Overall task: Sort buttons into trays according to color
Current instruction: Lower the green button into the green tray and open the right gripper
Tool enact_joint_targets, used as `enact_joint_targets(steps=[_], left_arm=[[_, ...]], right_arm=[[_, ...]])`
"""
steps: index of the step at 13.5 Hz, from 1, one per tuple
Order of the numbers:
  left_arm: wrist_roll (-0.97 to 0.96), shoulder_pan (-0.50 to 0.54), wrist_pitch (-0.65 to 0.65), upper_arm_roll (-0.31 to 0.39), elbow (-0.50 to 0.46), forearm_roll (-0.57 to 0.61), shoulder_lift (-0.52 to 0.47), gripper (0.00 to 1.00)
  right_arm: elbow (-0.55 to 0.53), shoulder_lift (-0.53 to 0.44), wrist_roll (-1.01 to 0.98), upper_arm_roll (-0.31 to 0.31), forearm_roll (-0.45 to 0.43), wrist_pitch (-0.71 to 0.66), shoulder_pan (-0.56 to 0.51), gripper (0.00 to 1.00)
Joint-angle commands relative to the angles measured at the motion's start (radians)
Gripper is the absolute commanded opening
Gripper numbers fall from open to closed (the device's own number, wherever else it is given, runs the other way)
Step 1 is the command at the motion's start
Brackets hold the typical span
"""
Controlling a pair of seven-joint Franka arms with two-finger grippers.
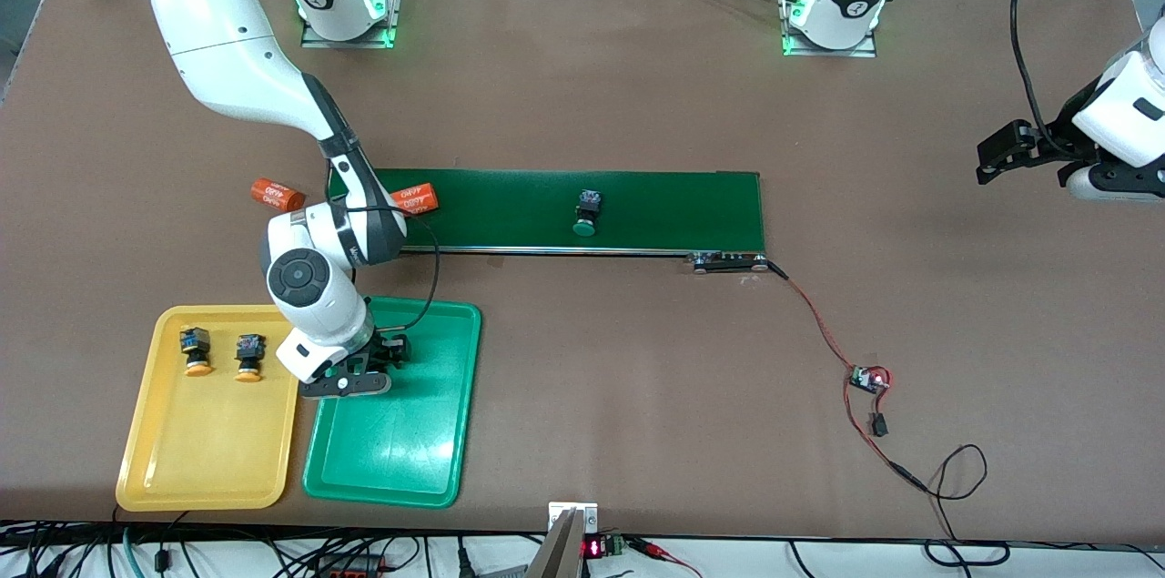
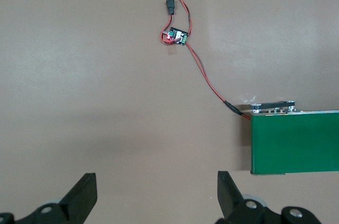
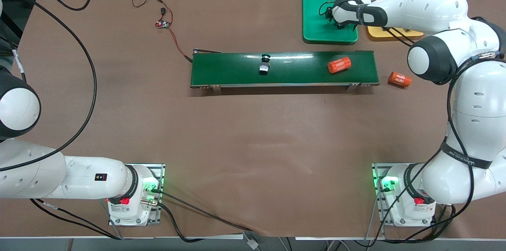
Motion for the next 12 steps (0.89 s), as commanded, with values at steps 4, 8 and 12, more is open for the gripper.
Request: enact_joint_targets(steps=[4, 8, 12], left_arm=[[0.014, 0.011, -0.038, -0.006, 0.024, -0.01, 0.003, 1.0], [0.013, 0.011, -0.04, -0.006, 0.023, -0.009, 0.003, 1.0], [0.013, 0.012, -0.05, -0.006, 0.026, -0.007, 0.003, 1.0]], right_arm=[[-0.211, -0.221, 0.211, 0.048, 0.002, -0.084, 0.025, 1.0], [-0.337, -0.339, 0.403, 0.103, 0.002, -0.092, 0.054, 1.0], [-0.361, -0.396, 0.653, 0.235, 0.0, -0.222, 0.06, 1.0]])
